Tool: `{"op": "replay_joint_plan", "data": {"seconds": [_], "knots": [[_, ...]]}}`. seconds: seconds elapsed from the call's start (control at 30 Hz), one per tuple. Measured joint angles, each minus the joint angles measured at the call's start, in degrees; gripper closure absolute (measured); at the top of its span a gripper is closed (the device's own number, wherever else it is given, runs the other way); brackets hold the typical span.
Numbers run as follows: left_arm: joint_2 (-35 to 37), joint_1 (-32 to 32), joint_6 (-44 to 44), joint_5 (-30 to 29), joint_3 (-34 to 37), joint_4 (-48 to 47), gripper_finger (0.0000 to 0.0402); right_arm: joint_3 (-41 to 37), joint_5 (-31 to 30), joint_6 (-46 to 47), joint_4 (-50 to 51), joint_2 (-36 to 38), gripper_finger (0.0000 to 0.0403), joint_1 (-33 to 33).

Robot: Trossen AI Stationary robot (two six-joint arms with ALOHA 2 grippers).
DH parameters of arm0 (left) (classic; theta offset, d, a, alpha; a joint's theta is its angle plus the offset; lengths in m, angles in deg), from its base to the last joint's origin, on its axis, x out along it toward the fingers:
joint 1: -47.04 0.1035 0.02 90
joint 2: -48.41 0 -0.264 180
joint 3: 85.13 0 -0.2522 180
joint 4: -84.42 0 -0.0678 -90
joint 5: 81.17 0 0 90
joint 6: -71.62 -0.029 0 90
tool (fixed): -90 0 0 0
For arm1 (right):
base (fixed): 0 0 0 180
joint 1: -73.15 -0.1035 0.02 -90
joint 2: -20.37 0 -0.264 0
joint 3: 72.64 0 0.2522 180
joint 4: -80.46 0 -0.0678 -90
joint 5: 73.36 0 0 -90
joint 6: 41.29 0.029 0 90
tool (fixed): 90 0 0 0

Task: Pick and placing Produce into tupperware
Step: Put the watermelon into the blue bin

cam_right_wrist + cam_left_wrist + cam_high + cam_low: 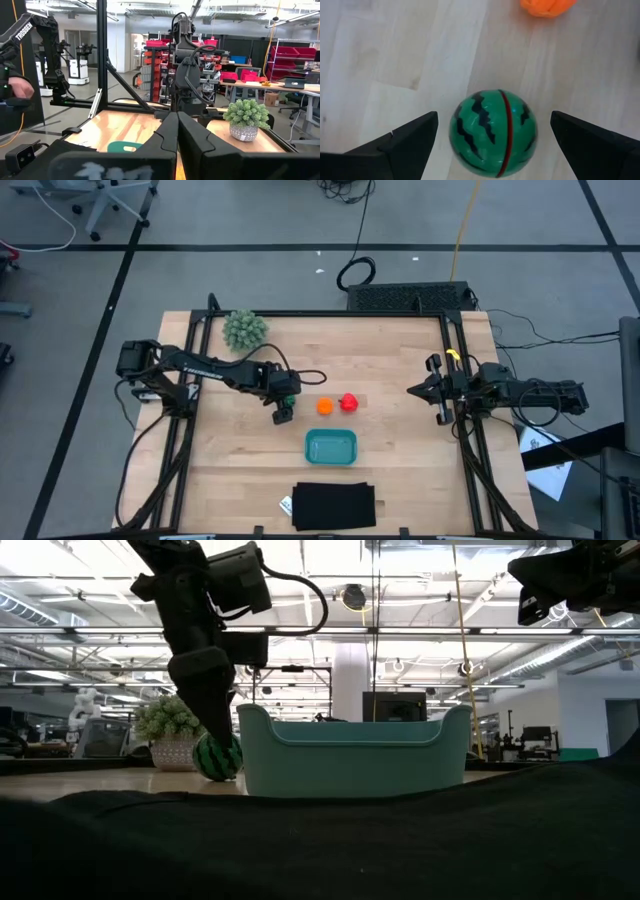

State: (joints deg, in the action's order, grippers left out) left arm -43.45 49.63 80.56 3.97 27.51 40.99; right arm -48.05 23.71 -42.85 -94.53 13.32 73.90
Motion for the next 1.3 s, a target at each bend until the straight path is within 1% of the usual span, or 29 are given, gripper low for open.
{"op": "replay_joint_plan", "data": {"seconds": [0.37, 0.63, 0.7, 0.8, 1.13, 1.2, 1.3], "knots": [[0.0, 0.06, -0.69, -0.29, 0.14, -0.03, 0.0011, 0.0, 0.0, 0.02, 0.0, 0.0, 0.0403, 0.0], [-1.8, 0.02, -0.91, -0.82, 0.55, 0.9, 0.0011, -0.02, 0.0, 0.02, 0.02, 0.02, 0.0403, 0.0], [-1.92, 0.02, -0.92, -0.94, 0.96, -0.18, 0.0011, -0.02, 0.0, 0.0, 0.0, 0.01, 0.0403, 0.0], [-2.49, 0.02, -1.31, -1.03, 0.89, 1.33, 0.0011, -0.01, 0.0, 0.0, 0.0, -0.04, 0.0403, 0.0], [-2.67, 0.02, -2.77, -0.89, 1.0, 1.02, 0.0012, 0.0, 0.0, -0.67, -0.04, -0.22, 0.0403, 0.01], [-2.67, 0.02, -2.82, 0.37, 1.0, 1.02, 0.0019, -0.02, 0.0, -0.66, -0.02, -0.22, 0.0403, 0.0], [-2.67, 0.02, -2.79, 1.47, 1.0, 1.02, 0.0046, -0.02, 0.0, -0.66, -0.02, -0.22, 0.0403, 0.0]]}}
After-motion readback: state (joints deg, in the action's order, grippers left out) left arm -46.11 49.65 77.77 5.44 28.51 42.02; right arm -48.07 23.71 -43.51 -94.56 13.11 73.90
